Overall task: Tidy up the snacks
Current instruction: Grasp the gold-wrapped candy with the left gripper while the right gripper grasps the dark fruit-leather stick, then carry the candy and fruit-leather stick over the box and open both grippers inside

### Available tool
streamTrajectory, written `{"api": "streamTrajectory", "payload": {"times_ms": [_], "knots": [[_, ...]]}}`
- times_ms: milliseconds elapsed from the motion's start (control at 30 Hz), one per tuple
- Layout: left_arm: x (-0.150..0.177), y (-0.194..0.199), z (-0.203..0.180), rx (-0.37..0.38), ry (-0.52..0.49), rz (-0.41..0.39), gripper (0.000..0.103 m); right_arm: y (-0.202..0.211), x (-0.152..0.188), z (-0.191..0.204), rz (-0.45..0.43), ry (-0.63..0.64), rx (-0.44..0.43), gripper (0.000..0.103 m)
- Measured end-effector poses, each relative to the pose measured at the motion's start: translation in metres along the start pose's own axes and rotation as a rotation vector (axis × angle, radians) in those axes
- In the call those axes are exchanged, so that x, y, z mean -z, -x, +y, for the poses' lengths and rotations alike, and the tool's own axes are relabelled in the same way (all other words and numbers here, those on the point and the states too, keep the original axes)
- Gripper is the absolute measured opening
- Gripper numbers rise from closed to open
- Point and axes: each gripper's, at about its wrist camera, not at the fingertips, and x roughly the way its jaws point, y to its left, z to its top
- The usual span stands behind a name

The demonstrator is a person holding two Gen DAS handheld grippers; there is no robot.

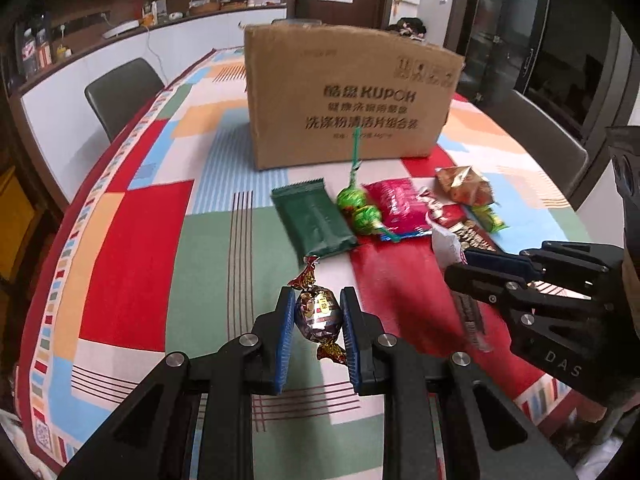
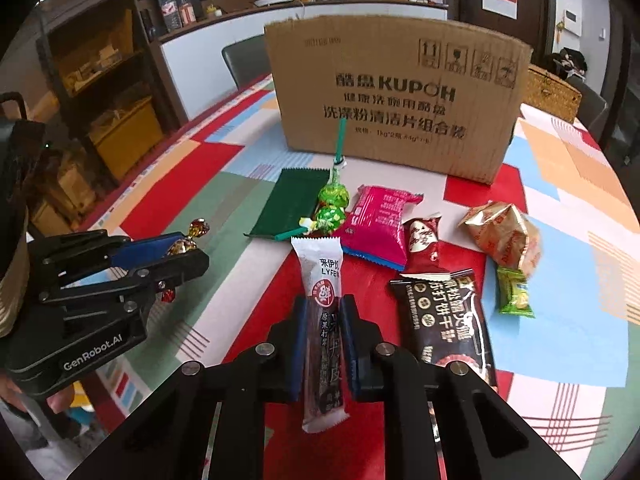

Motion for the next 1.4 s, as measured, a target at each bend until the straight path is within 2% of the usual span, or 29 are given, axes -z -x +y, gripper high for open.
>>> {"api": "streamTrajectory", "payload": {"times_ms": [200,300,467,600,667,733,767,1033,1300,1367,1400], "knots": [[-0.008,0.02,-0.01,0.004,-0.023,-0.057,0.024,0.021,-0.003,-0.003,-0.06,-0.013,0.002,0.016],[-0.013,0.028,-0.013,0.007,-0.032,-0.083,0.024,0.034,-0.005,-0.005,-0.097,-0.017,0.001,0.009],[-0.017,0.035,-0.016,0.01,-0.035,-0.107,0.024,0.049,-0.009,-0.004,-0.155,-0.01,0.014,0.008],[-0.015,0.034,-0.015,0.003,-0.031,-0.101,0.024,0.039,-0.011,-0.009,-0.109,-0.043,-0.028,0.009],[-0.013,0.031,-0.013,0.001,-0.025,-0.091,0.024,0.031,-0.012,-0.008,-0.087,-0.039,-0.055,0.013],[-0.011,0.027,-0.011,-0.002,-0.022,-0.077,0.024,0.02,-0.013,-0.005,-0.065,-0.031,-0.068,0.03],[-0.009,0.025,-0.01,-0.007,-0.022,-0.07,0.024,0.013,-0.013,-0.005,-0.048,-0.028,-0.075,0.031],[0.001,0.011,-0.001,-0.019,-0.004,-0.024,0.024,-0.031,-0.012,0.002,0.062,0.005,-0.073,0.031],[0.004,0.002,0.005,-0.017,0.01,0.0,0.024,-0.052,-0.01,0.013,0.101,0.06,-0.035,0.031],[0.004,0.0,0.006,-0.016,0.012,0.003,0.024,-0.055,-0.009,0.014,0.104,0.066,-0.025,0.029],[0.004,0.0,0.006,-0.015,0.012,0.004,0.024,-0.055,-0.009,0.014,0.102,0.07,-0.022,0.025]]}}
